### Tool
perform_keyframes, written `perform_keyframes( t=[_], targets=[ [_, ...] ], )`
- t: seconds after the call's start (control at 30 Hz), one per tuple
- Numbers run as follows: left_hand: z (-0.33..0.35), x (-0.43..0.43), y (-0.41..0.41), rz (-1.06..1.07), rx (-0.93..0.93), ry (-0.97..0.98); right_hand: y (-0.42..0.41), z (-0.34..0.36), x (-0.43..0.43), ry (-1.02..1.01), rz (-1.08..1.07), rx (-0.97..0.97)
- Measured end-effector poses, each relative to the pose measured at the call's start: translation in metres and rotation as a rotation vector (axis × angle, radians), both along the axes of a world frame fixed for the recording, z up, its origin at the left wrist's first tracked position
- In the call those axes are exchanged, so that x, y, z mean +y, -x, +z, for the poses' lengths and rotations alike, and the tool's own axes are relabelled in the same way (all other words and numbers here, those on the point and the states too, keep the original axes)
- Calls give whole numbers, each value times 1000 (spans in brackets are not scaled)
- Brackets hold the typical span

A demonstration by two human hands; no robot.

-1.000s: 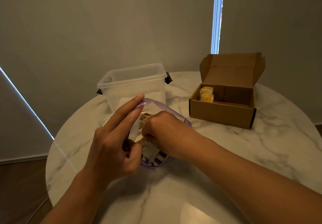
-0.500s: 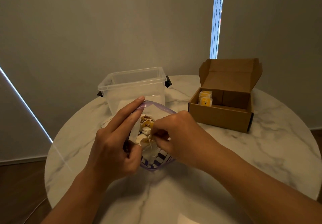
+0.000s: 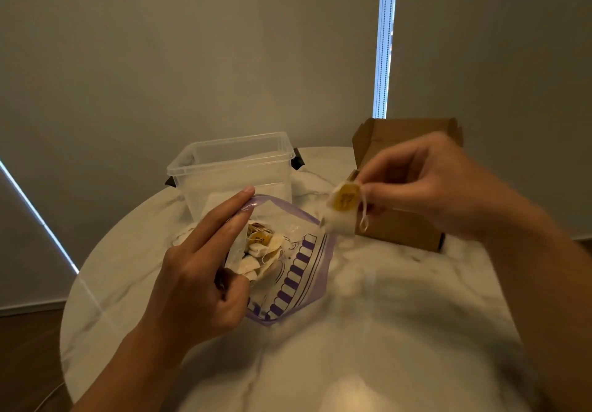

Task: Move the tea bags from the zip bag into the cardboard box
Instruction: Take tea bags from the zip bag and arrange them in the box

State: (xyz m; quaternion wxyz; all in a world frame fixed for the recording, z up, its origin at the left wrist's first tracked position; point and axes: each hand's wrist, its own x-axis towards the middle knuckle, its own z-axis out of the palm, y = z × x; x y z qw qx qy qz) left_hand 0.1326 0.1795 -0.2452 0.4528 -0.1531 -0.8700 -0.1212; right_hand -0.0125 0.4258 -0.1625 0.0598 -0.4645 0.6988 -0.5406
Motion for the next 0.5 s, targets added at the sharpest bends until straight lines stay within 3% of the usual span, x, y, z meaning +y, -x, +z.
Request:
perform_keyframes(
  t=[0.17,0.33,0.5],
  targets=[
    [-1,-1,1,-5,9,4,55,9,10,59,-246,-65],
    [-3,-3,1,-1,9,3,99,-14,-11,-186,-482,19],
    [-4,-3,2,0,7,0,118,-31,-35,-443,-507,52]
  ],
)
